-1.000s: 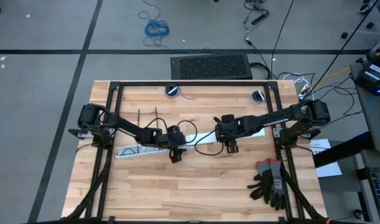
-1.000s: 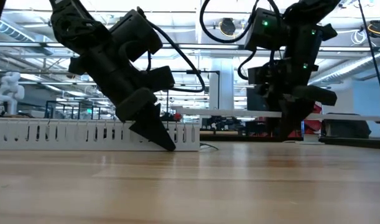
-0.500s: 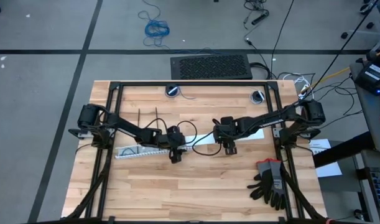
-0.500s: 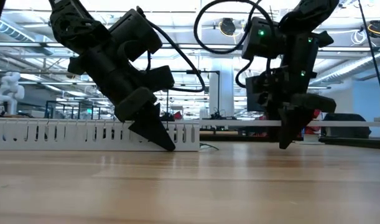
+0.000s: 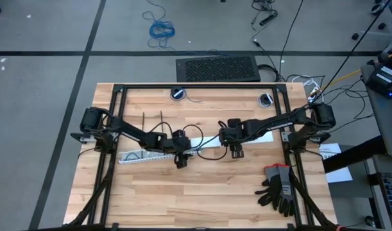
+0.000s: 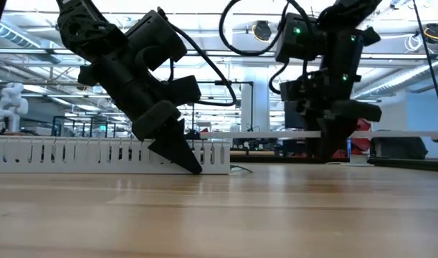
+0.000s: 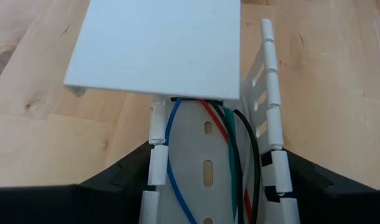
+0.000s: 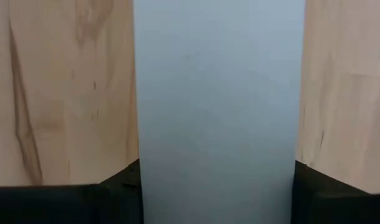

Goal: Ziptie cables
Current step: Close the white cable duct

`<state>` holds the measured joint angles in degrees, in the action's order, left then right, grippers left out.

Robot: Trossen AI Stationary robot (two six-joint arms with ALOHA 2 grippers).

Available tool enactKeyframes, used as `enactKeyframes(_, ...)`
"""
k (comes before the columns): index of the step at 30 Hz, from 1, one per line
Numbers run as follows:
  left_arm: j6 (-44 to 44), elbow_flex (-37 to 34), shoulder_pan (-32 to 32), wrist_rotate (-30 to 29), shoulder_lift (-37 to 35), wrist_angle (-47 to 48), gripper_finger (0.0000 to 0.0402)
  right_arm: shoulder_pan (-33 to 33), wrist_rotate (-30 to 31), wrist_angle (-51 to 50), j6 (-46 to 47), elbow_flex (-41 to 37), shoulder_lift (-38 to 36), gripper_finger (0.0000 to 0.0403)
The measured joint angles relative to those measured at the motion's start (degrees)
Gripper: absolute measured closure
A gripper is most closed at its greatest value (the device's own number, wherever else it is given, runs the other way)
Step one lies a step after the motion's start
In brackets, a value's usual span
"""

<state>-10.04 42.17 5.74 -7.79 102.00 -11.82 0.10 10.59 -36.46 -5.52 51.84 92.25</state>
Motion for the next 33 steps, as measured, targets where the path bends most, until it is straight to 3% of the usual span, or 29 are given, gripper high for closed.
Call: enactKeyframes(33,0.04,-0.04,0.13,-0.59,0.02,0.22,0.0162,3.13,-1.70,-0.24,3.13,0.49,1.45,0.0203)
